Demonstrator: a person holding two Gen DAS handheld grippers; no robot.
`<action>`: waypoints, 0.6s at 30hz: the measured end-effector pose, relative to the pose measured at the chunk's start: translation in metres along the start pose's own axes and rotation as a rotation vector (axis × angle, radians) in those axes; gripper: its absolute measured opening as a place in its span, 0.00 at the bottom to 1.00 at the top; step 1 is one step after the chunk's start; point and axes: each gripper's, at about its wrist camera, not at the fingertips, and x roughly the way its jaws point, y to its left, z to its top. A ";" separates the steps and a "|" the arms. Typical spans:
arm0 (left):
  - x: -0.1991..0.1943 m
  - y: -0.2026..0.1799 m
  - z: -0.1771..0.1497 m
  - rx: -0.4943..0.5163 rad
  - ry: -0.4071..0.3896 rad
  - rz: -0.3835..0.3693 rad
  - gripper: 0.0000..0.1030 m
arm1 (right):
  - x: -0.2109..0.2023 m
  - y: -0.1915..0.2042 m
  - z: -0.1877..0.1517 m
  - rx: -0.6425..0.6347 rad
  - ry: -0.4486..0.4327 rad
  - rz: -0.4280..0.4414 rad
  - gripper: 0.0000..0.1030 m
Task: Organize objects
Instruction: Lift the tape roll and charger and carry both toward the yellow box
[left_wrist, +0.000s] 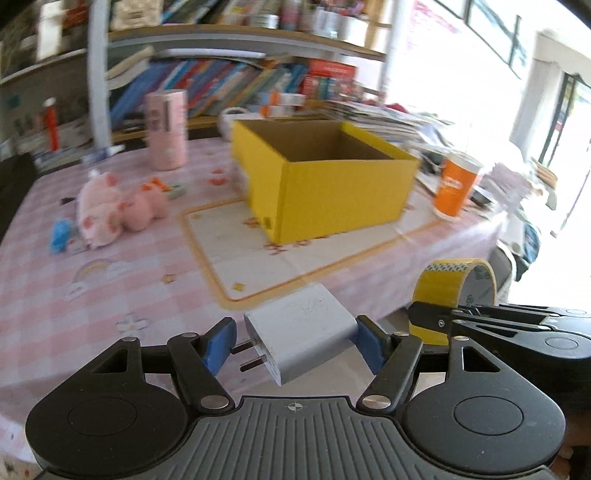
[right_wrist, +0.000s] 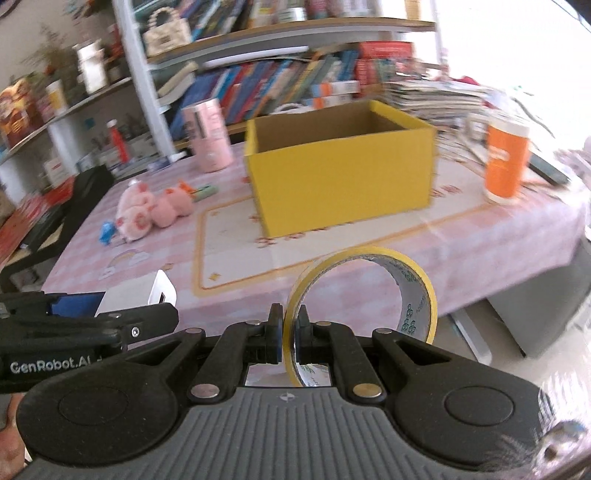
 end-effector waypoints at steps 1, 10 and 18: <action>0.001 -0.003 0.000 0.011 0.001 -0.008 0.68 | -0.002 -0.004 -0.001 0.013 -0.002 -0.010 0.06; 0.007 -0.018 0.011 0.062 -0.013 -0.041 0.68 | -0.011 -0.021 -0.003 0.074 -0.025 -0.066 0.06; 0.015 -0.019 0.019 0.058 -0.012 -0.049 0.68 | -0.006 -0.028 0.004 0.068 -0.021 -0.061 0.06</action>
